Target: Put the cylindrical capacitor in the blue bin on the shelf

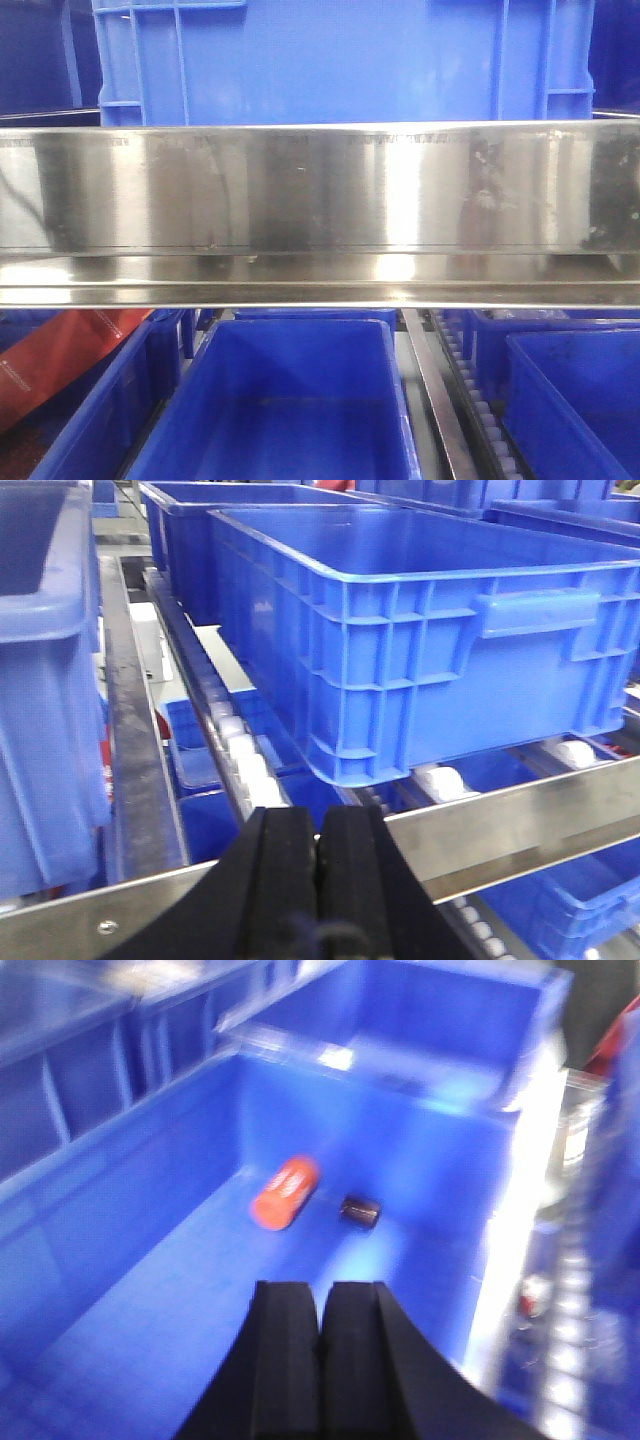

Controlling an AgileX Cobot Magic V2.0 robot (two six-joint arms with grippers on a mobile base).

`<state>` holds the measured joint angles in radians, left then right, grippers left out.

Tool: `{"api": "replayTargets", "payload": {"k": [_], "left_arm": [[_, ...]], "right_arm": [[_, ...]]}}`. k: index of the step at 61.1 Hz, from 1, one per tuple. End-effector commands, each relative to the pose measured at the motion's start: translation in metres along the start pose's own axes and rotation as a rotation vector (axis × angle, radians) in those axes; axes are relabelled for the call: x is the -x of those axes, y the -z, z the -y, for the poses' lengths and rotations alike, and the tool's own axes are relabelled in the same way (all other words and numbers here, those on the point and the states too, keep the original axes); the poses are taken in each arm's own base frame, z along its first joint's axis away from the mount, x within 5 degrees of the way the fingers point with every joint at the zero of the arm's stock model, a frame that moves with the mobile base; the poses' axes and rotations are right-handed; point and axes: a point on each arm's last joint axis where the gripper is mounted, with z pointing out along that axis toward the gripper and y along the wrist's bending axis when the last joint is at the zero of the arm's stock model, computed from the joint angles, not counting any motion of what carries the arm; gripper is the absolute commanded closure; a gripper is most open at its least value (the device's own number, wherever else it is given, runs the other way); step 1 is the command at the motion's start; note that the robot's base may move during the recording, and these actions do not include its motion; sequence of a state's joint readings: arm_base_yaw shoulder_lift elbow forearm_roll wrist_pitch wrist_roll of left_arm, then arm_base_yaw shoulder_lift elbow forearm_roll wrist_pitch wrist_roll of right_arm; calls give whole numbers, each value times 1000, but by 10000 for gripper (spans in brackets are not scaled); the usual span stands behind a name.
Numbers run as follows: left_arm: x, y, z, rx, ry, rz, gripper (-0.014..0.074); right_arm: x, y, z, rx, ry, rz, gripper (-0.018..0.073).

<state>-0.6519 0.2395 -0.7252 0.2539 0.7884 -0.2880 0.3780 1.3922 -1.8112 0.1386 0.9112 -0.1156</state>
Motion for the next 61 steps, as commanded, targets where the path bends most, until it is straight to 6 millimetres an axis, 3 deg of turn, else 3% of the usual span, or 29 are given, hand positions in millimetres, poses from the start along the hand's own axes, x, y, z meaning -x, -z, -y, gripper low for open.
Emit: {"api": "replayTargets", "payload": {"k": [1, 10, 41, 49, 61], "left_arm": [[1, 1, -1, 12, -5, 20, 708], [1, 1, -2, 27, -21, 24, 708], [1, 0, -3, 30, -24, 23, 708], [0, -1, -3, 29, -25, 23, 708], [-1, -1, -2, 29, -26, 20, 708]], "right_arm": [[-11, 16, 6, -35, -3, 31, 720], [-41, 36, 8, -69, -13, 65, 721], [-202, 89, -4, -122, -14, 232, 721], [-231, 98, -6, -130, -11, 290, 721], [-254, 108, -8, -140, -6, 380, 721]]}}
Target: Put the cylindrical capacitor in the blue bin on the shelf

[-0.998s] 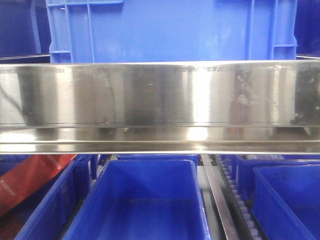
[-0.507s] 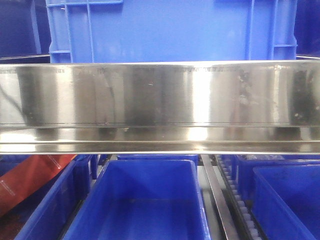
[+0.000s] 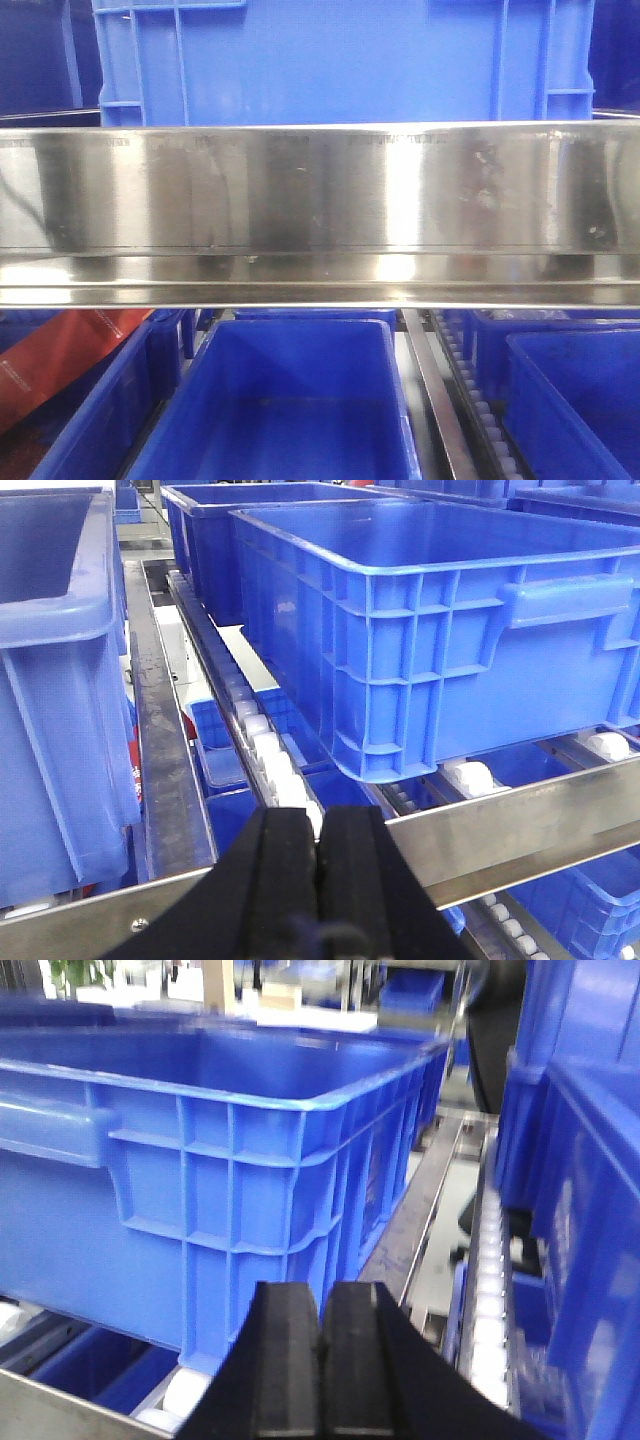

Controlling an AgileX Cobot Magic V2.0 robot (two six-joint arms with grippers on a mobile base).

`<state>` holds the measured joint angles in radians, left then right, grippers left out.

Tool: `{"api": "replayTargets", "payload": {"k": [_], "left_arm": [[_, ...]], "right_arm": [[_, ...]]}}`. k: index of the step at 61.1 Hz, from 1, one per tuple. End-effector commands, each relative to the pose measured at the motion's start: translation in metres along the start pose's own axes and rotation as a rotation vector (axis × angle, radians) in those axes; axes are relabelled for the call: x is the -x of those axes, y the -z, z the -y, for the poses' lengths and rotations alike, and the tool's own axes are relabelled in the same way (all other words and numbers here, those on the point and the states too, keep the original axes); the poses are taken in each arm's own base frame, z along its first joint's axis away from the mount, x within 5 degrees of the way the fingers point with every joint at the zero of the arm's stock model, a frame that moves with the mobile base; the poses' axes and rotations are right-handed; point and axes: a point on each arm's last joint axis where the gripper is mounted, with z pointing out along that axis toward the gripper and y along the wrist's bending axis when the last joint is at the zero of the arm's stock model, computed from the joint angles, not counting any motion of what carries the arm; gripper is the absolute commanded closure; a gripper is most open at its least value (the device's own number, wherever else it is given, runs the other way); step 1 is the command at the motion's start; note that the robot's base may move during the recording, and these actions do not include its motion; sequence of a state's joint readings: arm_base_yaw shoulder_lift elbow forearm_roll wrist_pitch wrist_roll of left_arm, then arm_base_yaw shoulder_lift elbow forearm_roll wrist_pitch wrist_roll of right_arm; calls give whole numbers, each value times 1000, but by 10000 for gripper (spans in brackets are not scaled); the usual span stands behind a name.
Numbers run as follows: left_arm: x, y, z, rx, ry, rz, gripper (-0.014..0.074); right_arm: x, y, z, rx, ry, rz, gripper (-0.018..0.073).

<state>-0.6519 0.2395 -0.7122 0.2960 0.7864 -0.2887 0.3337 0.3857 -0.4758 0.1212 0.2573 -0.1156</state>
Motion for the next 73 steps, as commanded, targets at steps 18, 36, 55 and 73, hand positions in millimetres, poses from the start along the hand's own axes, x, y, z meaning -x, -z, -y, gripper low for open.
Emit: {"api": "replayTargets", "payload": {"k": [18, 36, 55, 73], "left_arm": [[1, 1, 0, 0, 6, 22, 708], [1, 1, 0, 0, 6, 22, 708], [1, 1, 1, -16, 20, 17, 708], [-21, -5, 1, 136, -18, 37, 708]], "right_arm": [[-6, 6, 1, -10, 12, 48, 721], [-7, 6, 1, -10, 12, 45, 721], [-7, 6, 1, -10, 12, 45, 721], [-7, 6, 1, -10, 12, 45, 721]]}}
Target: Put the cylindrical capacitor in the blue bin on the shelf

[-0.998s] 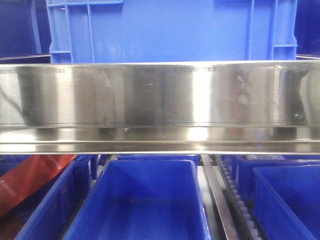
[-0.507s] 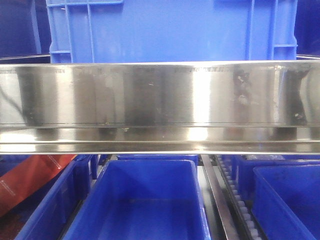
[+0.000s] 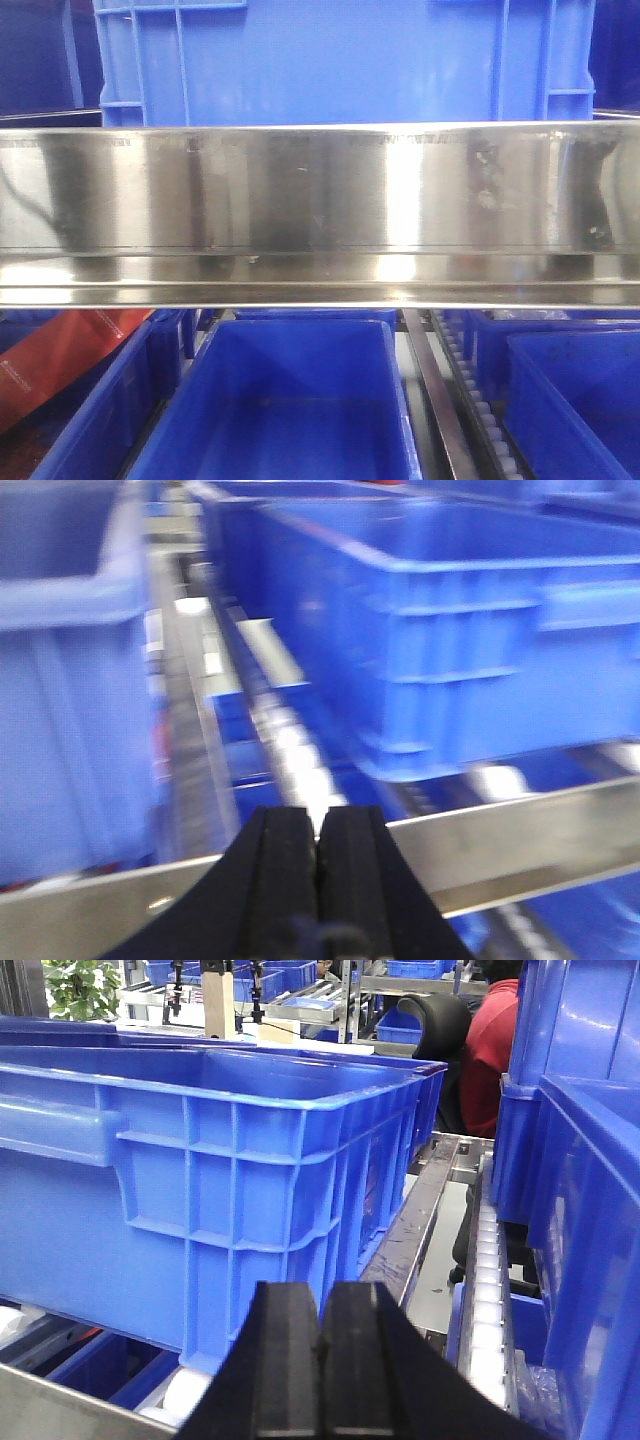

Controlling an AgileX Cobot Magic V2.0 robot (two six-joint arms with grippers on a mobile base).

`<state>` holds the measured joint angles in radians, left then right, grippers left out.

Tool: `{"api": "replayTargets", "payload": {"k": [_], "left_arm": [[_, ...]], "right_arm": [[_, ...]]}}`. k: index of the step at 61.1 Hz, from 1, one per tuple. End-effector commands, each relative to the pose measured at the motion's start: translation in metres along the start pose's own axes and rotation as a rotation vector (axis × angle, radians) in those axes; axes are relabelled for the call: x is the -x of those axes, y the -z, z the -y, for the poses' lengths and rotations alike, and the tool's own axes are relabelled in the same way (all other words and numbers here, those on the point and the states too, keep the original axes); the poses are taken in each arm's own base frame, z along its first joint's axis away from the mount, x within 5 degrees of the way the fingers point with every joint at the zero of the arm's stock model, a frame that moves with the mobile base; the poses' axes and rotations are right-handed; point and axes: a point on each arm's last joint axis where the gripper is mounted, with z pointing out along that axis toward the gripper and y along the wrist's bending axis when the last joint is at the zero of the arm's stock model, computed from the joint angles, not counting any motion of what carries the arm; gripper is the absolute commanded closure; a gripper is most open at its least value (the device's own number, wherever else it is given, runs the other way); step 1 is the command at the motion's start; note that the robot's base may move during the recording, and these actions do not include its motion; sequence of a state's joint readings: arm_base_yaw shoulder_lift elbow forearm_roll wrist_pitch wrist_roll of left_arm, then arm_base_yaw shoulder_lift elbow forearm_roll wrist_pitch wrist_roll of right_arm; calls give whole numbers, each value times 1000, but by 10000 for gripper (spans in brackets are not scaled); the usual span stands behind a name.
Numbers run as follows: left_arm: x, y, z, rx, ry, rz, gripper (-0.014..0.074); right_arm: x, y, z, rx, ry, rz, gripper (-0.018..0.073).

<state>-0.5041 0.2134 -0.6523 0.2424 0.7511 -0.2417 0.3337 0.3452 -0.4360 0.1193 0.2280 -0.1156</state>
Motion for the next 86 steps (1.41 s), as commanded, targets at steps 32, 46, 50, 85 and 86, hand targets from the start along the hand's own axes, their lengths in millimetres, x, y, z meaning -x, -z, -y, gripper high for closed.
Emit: {"api": "replayTargets", "payload": {"k": [32, 46, 50, 85, 86], "left_arm": [[-120, -50, -3, 183, 16, 181, 708], [-132, -56, -4, 175, 11, 223, 708], [-130, -56, -3, 174, 9, 239, 708], [-128, -55, -3, 173, 7, 264, 708], [-128, -55, -3, 173, 7, 264, 708]], "right_arm": [[1, 1, 0, -4, 10, 16, 721], [1, 1, 0, -4, 10, 16, 721], [1, 1, 0, -4, 10, 16, 721], [1, 1, 0, -4, 10, 16, 721], [1, 1, 0, -4, 10, 16, 721]]}}
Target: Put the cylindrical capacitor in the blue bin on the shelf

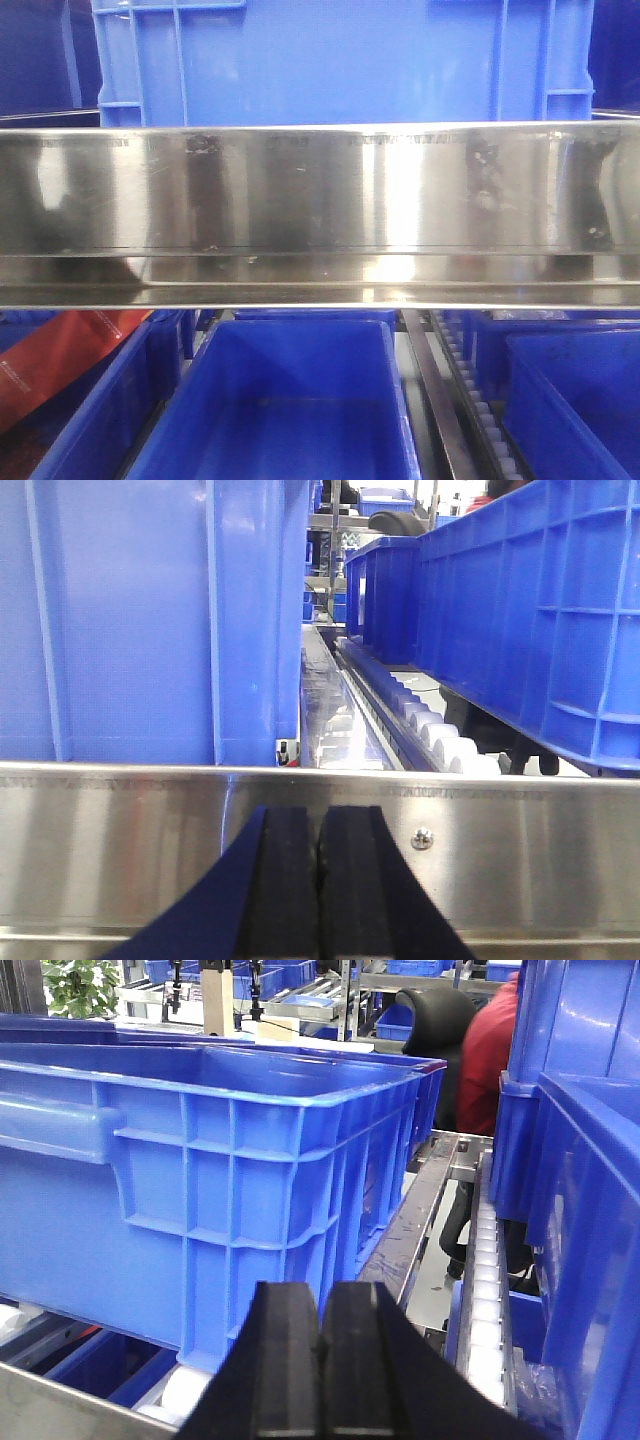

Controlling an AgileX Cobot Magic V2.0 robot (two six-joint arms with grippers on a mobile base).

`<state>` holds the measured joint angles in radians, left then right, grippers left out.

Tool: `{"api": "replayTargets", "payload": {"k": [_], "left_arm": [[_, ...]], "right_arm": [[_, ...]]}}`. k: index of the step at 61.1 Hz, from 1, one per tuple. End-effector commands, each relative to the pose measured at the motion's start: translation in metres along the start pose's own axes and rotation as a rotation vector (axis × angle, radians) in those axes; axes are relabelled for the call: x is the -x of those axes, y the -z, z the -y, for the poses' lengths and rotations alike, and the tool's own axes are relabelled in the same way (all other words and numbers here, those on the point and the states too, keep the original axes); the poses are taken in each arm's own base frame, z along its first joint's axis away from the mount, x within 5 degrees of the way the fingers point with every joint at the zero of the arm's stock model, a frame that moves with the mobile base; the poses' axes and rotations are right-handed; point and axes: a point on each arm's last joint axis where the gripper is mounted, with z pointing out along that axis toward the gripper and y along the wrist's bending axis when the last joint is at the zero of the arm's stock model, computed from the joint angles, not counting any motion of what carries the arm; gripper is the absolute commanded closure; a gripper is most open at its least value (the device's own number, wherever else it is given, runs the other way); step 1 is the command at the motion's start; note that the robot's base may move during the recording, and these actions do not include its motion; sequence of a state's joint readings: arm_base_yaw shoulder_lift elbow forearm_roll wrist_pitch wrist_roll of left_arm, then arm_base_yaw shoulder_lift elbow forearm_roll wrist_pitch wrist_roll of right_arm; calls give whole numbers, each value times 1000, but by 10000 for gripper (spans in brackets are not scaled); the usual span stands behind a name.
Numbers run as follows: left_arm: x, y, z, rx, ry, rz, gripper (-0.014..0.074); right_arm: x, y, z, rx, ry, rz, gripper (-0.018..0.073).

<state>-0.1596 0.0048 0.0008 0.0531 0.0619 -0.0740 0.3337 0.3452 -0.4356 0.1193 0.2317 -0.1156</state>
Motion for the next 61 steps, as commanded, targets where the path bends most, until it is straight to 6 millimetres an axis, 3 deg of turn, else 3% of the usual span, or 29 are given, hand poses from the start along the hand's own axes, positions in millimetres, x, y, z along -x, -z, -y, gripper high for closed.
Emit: {"api": "replayTargets", "payload": {"k": [1, 28, 45, 61], "left_arm": [[3, 0, 0, -1, 0, 33, 708], [3, 0, 0, -1, 0, 33, 708], [3, 0, 0, -1, 0, 33, 708], [3, 0, 0, -1, 0, 33, 708]], "right_arm": [[1, 1, 0, -4, 10, 20, 721], [-4, 7, 5, -75, 3, 34, 721], [-43, 24, 17, -314, -7, 44, 721], [-86, 29, 19, -392, -13, 41, 721]]}}
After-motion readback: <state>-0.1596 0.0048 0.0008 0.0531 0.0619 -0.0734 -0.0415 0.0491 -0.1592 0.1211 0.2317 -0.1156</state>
